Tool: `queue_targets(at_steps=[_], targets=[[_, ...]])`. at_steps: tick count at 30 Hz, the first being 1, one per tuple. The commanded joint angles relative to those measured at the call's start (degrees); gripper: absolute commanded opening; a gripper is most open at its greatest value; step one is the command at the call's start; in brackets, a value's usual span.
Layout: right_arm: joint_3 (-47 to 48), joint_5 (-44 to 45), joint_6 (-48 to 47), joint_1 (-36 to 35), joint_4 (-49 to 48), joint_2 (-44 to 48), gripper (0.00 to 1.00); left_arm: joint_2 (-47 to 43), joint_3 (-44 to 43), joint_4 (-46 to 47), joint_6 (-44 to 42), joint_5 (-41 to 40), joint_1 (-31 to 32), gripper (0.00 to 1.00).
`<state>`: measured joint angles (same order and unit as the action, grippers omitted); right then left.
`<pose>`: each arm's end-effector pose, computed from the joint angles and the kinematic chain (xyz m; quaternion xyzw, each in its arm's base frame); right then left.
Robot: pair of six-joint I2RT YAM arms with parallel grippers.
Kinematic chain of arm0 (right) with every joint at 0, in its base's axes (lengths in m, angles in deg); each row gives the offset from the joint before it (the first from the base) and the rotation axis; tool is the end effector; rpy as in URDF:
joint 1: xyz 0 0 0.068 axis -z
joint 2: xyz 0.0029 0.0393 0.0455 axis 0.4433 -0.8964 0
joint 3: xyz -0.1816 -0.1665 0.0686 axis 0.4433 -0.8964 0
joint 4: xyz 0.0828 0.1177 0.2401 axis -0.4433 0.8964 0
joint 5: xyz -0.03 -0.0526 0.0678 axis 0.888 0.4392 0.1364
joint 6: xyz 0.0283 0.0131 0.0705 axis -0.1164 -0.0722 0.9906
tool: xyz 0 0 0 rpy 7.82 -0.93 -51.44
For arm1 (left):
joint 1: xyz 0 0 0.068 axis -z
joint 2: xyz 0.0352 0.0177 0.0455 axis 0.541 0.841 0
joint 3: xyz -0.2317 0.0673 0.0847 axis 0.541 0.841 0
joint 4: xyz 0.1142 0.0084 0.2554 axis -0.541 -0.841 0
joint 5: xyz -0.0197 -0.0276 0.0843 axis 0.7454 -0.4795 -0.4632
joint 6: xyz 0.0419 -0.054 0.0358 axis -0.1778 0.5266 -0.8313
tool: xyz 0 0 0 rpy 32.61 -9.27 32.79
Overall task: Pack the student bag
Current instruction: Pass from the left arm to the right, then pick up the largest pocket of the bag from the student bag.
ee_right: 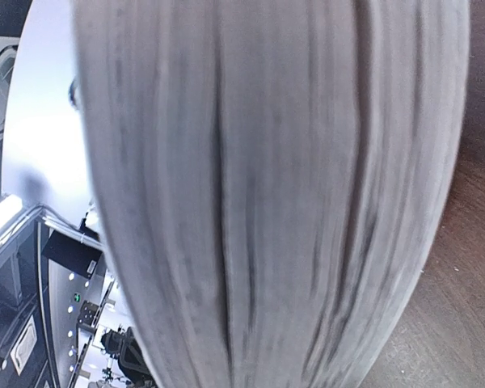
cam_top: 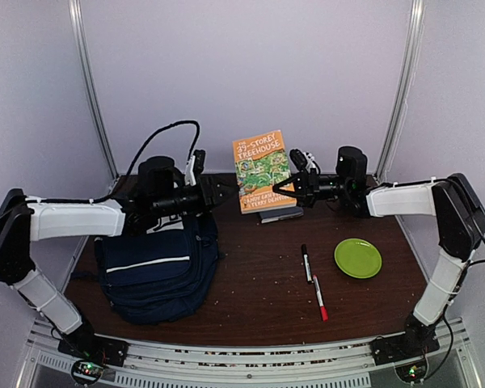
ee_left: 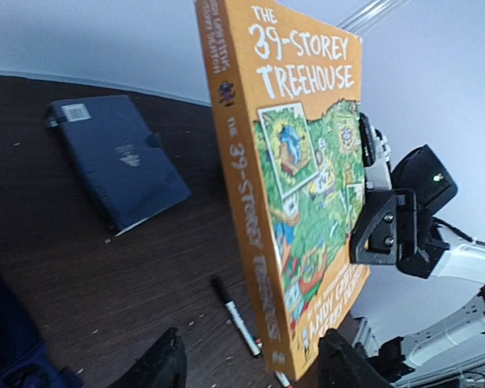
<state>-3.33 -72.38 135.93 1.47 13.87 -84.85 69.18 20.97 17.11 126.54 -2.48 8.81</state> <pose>0.3417 0.2270 0.2296 -0.2111 0.6834 0.6868 0.1291 0.2908 -0.2844 0.2424 0.0209 0.7664 -0.5450 0.3393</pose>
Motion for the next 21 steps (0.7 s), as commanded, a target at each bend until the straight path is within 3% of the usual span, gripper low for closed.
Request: queue_targets(at_steps=[1,6,9,14,21], targets=[[1.9,2.4,-11.9,1.7,10.5,1.7,0.00,-9.0,-1.8,-29.4,-18.2,-13.8,0.2,0.59],[4.7,4.6,-30.7,1.7,30.1,3.2,0.00,-19.2,0.4,-49.7,-27.5,-23.4,3.7,0.58],[4.8,5.7,-37.3,1.8,35.7,3.5,0.00,-21.8,-0.8,-59.7,-28.2,-31.2,10.8,0.58],[5.5,5.9,-38.7,1.8,36.7,2.3,0.00,-19.5,-4.2,-73.5,-24.1,-39.2,23.4,0.58],[5.3,4.4,-37.9,1.8,35.7,1.4,0.00,-13.5,-3.7,-79.3,-23.0,-38.0,33.3,0.47]])
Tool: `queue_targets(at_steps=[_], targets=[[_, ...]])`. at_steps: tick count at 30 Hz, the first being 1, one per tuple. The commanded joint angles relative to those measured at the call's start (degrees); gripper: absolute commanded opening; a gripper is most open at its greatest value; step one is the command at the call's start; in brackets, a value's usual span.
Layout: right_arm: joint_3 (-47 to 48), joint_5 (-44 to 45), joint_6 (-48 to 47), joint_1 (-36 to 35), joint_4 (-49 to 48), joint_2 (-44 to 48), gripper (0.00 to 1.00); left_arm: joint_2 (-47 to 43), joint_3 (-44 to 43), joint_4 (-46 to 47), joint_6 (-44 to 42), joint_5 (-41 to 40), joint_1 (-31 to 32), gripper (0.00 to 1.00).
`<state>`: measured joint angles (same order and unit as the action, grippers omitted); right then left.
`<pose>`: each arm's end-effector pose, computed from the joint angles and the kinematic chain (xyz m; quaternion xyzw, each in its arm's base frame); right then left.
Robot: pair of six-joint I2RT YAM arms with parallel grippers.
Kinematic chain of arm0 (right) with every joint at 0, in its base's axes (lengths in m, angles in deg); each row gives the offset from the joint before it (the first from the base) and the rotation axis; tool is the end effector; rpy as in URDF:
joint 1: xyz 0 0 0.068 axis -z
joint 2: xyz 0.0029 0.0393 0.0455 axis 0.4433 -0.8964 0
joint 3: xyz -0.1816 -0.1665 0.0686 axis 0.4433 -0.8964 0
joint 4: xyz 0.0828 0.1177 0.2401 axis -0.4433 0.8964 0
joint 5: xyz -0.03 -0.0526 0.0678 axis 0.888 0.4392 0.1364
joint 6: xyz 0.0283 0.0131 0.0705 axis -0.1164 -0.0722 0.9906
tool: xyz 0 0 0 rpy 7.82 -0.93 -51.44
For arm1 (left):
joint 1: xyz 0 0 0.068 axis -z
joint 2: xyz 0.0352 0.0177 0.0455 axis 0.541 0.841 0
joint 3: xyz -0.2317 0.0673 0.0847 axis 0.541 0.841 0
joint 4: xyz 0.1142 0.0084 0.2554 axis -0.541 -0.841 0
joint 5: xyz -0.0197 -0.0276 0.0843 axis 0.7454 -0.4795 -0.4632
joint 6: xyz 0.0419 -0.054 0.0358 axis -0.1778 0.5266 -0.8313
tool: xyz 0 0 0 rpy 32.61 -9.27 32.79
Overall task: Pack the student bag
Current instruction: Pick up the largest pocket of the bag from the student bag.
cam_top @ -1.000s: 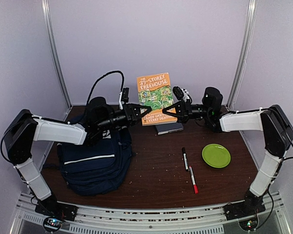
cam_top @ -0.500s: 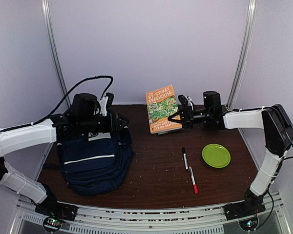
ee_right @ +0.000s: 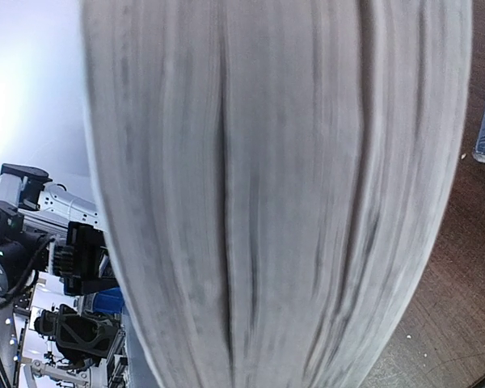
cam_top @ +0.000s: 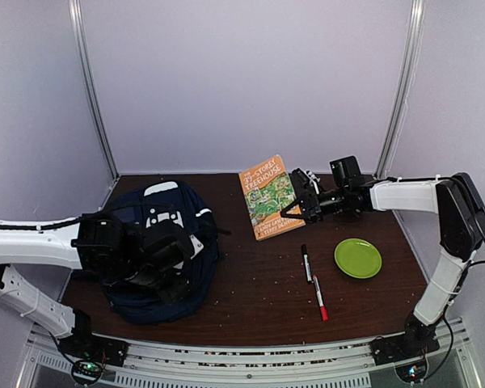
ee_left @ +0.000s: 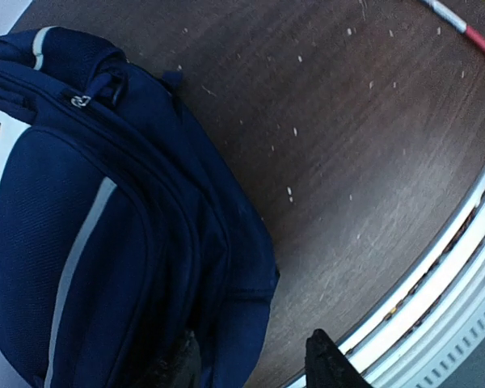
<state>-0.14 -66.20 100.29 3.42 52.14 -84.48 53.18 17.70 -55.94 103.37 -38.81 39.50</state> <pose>0.3408 0.2089 0.1887 -0.2354 0.7584 0.5900 0.1462 0.1052 -0.2596 0.2237 0.3130 0.9108 -0.0718 0.2593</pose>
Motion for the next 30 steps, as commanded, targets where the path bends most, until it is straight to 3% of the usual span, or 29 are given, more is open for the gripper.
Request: queue_targets(at_steps=[1,5,18,22,26,30], targets=[[2.1,-1.9,-2.2,-0.1,-2.7,0.9,0.00,3.4,-0.2,-6.2,-0.5,-1.0,3.0,0.45],[2.0,-2.8,-1.3,0.1,-3.3,0.5,0.00,7.5,-0.3,-7.9,-2.2,-1.4,3.3,0.40],[0.0,-3.8,4.8,1.4,-9.4,0.5,0.00,20.3,-3.5,-14.8,1.2,-11.0,1.8,0.37],[0.0,-3.8,5.0,1.5,-9.6,0.3,0.00,22.0,-6.0,-14.7,1.8,-13.9,-0.5,0.28],[-0.1,-3.9,5.1,1.6,-9.5,0.5,0.00,23.4,-9.3,-13.6,-0.1,-15.5,-3.2,0.00],[-0.2,-4.2,5.3,2.0,-9.6,0.8,0.00,24.3,-12.3,-11.7,-2.8,-15.8,-5.0,0.00]])
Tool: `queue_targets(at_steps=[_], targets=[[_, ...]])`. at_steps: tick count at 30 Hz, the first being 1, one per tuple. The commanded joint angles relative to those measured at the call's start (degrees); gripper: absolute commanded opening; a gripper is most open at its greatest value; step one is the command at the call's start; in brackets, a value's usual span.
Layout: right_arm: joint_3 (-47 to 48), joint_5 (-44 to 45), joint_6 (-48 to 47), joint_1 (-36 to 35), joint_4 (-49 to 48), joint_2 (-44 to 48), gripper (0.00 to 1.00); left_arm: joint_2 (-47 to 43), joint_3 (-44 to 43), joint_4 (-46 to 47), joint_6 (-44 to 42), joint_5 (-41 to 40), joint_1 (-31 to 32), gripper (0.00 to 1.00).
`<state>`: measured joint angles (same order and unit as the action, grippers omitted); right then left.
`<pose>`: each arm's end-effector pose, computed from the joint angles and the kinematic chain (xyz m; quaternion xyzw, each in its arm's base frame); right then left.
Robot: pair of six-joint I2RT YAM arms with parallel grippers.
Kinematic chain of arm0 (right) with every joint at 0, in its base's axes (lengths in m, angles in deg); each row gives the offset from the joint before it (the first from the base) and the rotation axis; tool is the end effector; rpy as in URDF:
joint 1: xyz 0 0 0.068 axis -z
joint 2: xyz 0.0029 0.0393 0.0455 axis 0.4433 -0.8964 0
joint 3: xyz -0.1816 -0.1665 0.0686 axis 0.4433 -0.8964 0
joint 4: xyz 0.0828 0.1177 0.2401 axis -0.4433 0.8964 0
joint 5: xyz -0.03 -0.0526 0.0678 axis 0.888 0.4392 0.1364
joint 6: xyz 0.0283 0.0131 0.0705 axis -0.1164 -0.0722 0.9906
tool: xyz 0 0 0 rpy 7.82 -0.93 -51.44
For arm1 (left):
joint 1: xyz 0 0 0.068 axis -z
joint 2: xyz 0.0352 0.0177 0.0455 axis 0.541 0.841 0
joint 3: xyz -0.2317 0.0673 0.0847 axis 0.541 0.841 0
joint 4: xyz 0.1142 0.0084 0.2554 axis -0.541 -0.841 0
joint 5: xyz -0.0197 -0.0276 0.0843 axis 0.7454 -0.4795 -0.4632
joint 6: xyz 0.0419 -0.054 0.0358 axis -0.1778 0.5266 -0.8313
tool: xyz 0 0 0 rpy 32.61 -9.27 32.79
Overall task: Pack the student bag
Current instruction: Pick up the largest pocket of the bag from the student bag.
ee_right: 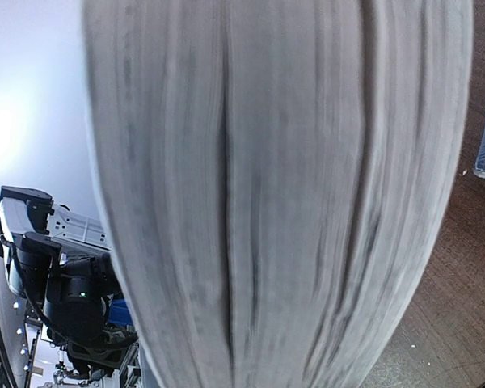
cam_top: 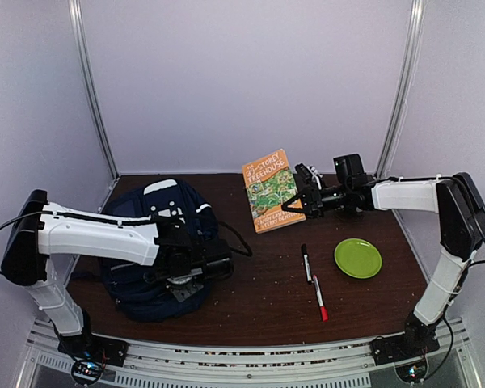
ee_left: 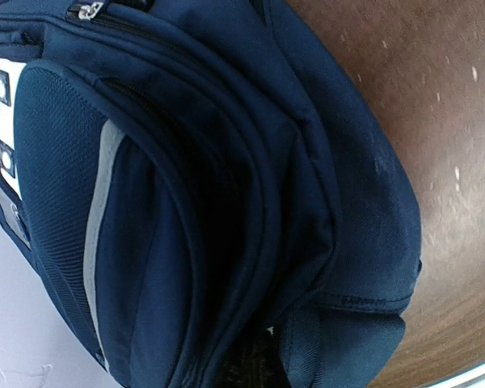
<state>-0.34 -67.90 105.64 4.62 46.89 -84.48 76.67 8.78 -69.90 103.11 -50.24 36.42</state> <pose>0.3480 0.2037 0.1960 -0.2200 0.7482 0.6074 0.1512 0.1390 -0.2726 0.1565 0.3314 0.9071 0.1867 0.1803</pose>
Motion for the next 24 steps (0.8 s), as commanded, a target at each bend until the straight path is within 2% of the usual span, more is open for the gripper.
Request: queue_targets(at_steps=[1,8,11,18,20,21,24], targets=[[0.0,-2.5,-0.1,1.1,-4.4,0.9,0.00,0.9,-4.3,3.2,-3.5,-4.5,-2.1,0.00],[-1.0,-2.9,2.8,3.0,-7.6,1.2,0.00,3.7,-11.5,11.4,-8.2,-1.6,-4.9,0.00],[-1.5,-2.9,3.3,3.7,-8.2,1.7,0.00,4.5,-11.4,14.3,-8.7,1.0,-5.4,0.00],[-1.6,-3.3,5.1,4.4,-10.6,1.0,0.00,5.4,-8.2,14.2,-6.8,4.2,-5.4,0.00],[-1.7,-3.5,5.7,4.4,-11.2,0.7,0.00,5.7,-7.2,13.5,-5.5,4.0,-5.3,0.12],[-1.7,-3.5,5.8,4.4,-11.2,0.7,0.00,5.8,-6.7,13.4,-5.1,4.1,-5.4,0.23],[-1.9,-3.6,5.8,4.5,-11.3,0.7,0.00,5.7,-5.2,13.3,-4.1,4.1,-5.4,0.34]])
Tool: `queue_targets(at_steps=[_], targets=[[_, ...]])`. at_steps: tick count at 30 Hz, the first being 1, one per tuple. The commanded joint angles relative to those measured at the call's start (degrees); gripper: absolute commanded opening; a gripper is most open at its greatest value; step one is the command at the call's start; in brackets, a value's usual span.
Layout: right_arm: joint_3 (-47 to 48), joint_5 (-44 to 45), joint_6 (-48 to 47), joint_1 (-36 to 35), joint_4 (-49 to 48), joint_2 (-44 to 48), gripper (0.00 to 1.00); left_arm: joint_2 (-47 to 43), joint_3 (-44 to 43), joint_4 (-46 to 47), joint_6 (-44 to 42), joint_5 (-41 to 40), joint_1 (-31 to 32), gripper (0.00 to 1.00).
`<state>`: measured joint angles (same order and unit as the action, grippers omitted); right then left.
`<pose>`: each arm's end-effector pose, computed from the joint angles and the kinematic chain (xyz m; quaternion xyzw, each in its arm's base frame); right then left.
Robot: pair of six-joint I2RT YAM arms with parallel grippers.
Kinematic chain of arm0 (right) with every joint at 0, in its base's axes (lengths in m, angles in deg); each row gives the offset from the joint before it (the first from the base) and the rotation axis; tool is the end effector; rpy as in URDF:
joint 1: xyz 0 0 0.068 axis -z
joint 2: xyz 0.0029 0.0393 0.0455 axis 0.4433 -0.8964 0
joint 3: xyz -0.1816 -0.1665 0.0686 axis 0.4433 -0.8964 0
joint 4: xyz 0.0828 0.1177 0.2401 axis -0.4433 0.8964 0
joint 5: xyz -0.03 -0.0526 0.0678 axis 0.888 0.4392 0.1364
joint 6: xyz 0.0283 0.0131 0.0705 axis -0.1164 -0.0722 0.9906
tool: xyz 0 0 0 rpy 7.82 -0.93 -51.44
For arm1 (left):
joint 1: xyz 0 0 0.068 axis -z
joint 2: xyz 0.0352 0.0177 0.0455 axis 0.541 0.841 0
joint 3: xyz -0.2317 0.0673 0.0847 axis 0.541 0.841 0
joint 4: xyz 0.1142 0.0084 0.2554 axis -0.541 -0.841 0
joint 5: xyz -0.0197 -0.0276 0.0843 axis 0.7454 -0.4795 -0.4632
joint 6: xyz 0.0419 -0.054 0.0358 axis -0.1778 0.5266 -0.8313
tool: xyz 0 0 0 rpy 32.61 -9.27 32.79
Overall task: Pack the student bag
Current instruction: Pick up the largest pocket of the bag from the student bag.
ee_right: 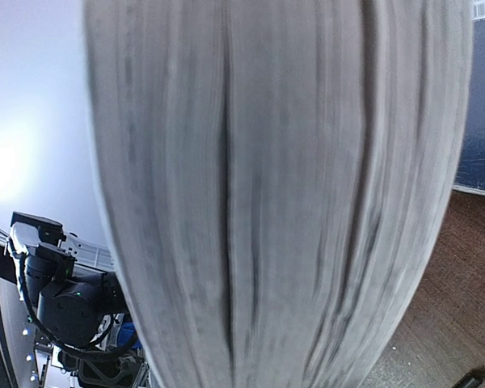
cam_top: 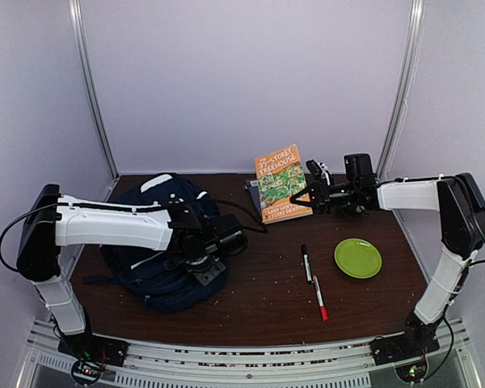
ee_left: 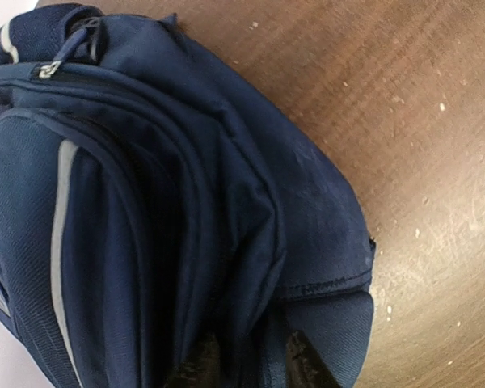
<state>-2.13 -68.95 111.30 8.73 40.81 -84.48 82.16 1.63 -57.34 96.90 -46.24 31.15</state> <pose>0.3611 0.1785 0.1951 -0.1799 0.7479 0.6169 0.1667 0.1853 -0.3125 0.1604 0.3133 0.9180 0.0952 0.2237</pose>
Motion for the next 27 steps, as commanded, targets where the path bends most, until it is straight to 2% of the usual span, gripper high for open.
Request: queue_targets(at_steps=[1,5,10,12,18,19,27], targets=[[-0.1,-2.5,0.1,0.4,-5.3,0.7,0.00,0.2,2.3,0.5,2.4,0.0,-0.1,0.37],[-0.1,-2.5,0.3,0.5,-5.5,0.5,0.00,0.1,3.1,-0.9,3.5,-1.8,-0.2,0.40],[-0.1,-2.4,0.8,0.4,-5.9,0.4,0.00,2.2,1.1,-4.5,4.8,-7.5,-0.5,0.38],[-0.2,-2.4,1.0,0.4,-6.0,0.5,0.00,3.3,0.0,-5.3,4.8,-8.8,-0.9,0.32],[-0.1,-1.6,0.7,0.5,-5.0,2.4,0.00,3.3,-3.4,-7.1,4.2,-11.2,-1.5,0.03],[0.4,-1.1,-0.6,0.4,-3.1,2.8,0.00,2.7,-4.1,-7.1,4.0,-11.4,-1.6,0.00],[8.2,0.6,-8.3,0.3,16.6,7.2,0.00,-5.6,-7.7,-7.1,3.9,-14.8,-3.1,0.00]])
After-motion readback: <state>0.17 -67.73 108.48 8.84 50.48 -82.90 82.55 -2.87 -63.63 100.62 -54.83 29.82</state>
